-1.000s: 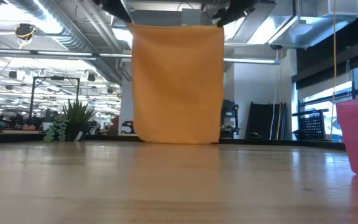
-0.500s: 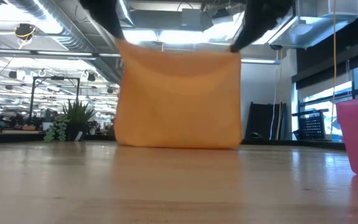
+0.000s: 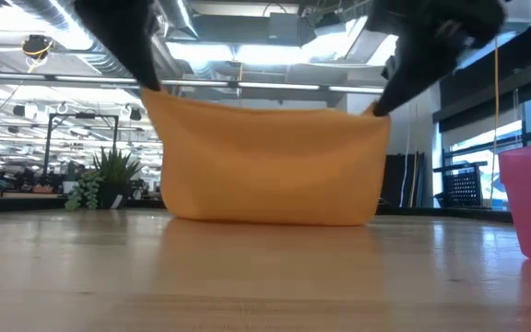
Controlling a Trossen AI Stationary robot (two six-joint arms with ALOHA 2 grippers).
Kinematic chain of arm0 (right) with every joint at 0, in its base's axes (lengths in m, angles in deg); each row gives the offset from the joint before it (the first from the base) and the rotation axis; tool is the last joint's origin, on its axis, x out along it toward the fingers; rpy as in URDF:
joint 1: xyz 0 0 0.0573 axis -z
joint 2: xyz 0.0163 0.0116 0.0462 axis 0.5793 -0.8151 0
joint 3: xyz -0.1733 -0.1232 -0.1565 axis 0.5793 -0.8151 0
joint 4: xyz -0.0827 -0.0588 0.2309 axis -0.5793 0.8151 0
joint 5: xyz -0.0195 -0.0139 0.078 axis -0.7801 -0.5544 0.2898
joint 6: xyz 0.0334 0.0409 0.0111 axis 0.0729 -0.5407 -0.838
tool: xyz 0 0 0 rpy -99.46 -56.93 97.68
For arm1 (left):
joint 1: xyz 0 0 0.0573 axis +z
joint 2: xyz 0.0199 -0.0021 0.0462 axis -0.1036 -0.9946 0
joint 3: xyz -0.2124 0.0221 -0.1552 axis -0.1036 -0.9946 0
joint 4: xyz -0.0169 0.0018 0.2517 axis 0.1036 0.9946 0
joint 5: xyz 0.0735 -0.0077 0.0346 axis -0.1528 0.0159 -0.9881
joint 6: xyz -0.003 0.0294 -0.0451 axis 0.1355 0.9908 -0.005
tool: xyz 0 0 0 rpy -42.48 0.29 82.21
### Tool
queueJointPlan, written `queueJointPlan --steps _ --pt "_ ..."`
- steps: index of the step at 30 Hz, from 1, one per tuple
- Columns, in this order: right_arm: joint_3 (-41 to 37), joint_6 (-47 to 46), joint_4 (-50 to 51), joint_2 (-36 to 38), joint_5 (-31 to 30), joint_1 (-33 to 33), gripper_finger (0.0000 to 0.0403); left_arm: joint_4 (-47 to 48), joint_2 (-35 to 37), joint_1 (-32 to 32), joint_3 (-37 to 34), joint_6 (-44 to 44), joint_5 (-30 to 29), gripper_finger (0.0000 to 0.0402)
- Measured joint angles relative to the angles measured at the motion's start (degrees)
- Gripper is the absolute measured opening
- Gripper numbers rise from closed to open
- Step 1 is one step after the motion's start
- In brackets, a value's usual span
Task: Roll microfiber towels into tight, uniform cylinder then place into a basket
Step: Fold the orange microfiber cloth
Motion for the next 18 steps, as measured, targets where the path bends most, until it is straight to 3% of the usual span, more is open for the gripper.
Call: queueJointPlan --steps 11,18 --pt "-7.6 -10.0 -14.0 0.0 1.0 -8.4 0.0003 -0.6 -7.4 -7.5 0.0 -10.3 0.3 0.0" --pt "-9.0 -13.0 -16.0 -1.0 0.8 -11.0 0.0003 -1.6 -9.8 -9.8 0.0 -14.6 2.9 0.0"
